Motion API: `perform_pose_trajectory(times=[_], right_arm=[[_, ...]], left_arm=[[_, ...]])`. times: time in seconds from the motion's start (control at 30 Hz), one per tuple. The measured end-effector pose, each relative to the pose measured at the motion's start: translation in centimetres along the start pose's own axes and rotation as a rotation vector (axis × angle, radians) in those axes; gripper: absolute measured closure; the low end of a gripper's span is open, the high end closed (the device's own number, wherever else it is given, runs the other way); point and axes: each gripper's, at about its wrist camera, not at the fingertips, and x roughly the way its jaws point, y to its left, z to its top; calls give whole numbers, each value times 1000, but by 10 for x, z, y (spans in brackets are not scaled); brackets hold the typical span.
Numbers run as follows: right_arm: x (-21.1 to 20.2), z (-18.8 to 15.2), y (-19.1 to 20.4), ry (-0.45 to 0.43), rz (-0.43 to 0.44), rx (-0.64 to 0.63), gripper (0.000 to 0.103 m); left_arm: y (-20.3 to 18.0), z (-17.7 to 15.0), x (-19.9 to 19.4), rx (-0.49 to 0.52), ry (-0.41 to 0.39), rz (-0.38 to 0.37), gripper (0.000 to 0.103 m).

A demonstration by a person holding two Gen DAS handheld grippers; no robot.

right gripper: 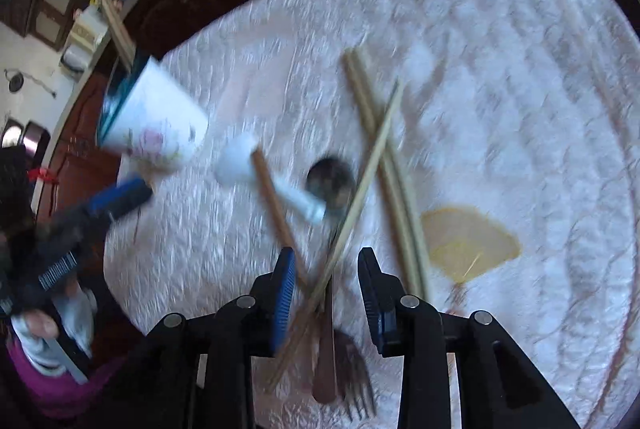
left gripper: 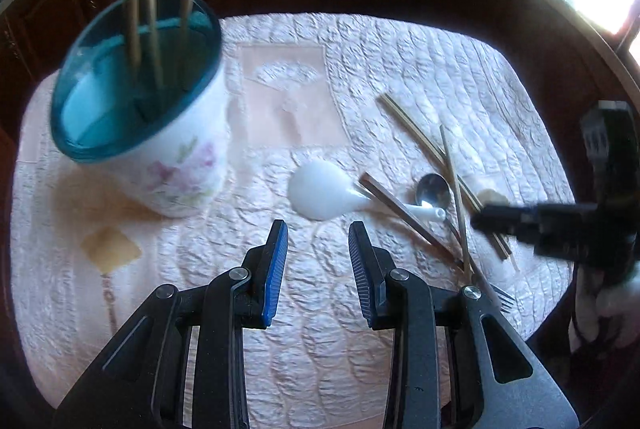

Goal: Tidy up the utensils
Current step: 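Grasp another chopstick with the right tool while the left tool reaches toward the white ceramic spoon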

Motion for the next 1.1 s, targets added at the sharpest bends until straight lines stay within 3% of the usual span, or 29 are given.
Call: perform_pose_trajectory(times=[0.23, 0.53, 0.67, 0.8, 1.1], right_arm=[[5, 26, 28, -29, 25, -97, 73], [61, 52, 60, 26, 16, -215, 73], [82, 57, 60, 65, 41, -205, 90], [67, 52, 49, 26, 40, -179, 91], [3, 37, -1, -62, 35, -74, 93]], left_arm=[[4, -8, 14, -22, 29, 23, 73], [20, -13, 20, -93, 55, 14, 72], [19, -11, 21, -92, 56, 10, 72], [14, -11, 21, -51, 49, -5, 72], [-23, -1, 39, 168, 63, -125, 71]])
